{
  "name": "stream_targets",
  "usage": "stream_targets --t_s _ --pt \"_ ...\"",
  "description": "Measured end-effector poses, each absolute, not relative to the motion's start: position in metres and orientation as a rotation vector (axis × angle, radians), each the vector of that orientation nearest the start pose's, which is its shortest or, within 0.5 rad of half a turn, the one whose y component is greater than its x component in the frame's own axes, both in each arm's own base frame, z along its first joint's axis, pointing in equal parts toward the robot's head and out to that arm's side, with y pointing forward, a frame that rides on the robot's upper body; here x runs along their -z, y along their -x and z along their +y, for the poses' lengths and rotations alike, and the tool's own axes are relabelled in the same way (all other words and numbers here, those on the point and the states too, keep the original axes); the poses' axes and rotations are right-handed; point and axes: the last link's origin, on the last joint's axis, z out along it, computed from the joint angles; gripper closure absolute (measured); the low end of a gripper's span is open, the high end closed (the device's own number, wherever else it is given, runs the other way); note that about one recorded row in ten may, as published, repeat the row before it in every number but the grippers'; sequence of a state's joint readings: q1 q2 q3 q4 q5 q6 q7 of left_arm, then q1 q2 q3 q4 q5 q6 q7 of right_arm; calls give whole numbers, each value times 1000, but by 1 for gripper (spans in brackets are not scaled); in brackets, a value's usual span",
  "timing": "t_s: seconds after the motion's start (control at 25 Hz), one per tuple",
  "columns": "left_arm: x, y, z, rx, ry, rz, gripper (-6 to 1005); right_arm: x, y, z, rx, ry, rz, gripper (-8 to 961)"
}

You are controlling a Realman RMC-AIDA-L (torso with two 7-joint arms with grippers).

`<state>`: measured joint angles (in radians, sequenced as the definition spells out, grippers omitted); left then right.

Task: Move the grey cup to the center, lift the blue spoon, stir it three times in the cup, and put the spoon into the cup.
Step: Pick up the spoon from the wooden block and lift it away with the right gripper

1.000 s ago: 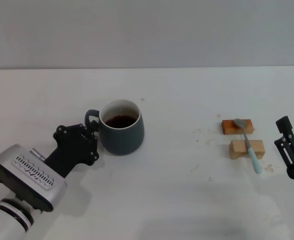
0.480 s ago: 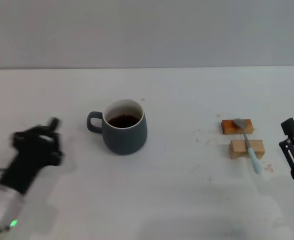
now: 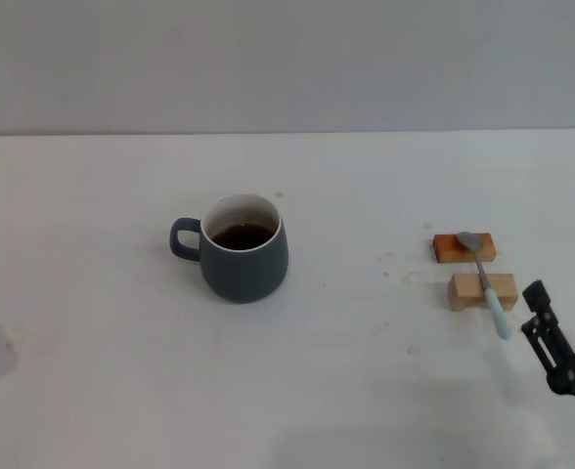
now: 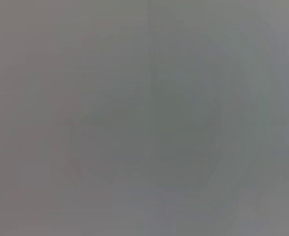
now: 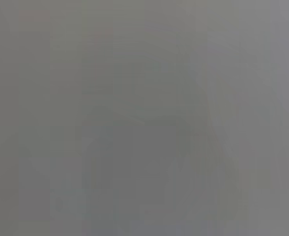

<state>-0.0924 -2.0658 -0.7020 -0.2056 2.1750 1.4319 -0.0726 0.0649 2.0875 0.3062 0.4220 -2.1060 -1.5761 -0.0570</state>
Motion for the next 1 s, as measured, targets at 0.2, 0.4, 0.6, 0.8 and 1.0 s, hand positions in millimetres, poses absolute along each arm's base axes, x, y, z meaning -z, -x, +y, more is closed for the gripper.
stream_targets --t_s 0.2,0.4,0.6,0.8,1.0 --pt "0 386 205 579 1468 -528 1001 64 -310 185 -834 1665 489 234" --pt "1 385 209 576 1478 -528 1001 71 -317 190 -777 1688 541 234" --pt "0 386 212 570 1485 -522 1001 76 -321 193 -739 1713 573 233" --pt "0 385 213 569 1489 -516 1001 79 -323 194 -720 1727 589 234" --pt "-1 386 214 563 1496 -511 1001 80 -325 199 -706 1716 623 236"
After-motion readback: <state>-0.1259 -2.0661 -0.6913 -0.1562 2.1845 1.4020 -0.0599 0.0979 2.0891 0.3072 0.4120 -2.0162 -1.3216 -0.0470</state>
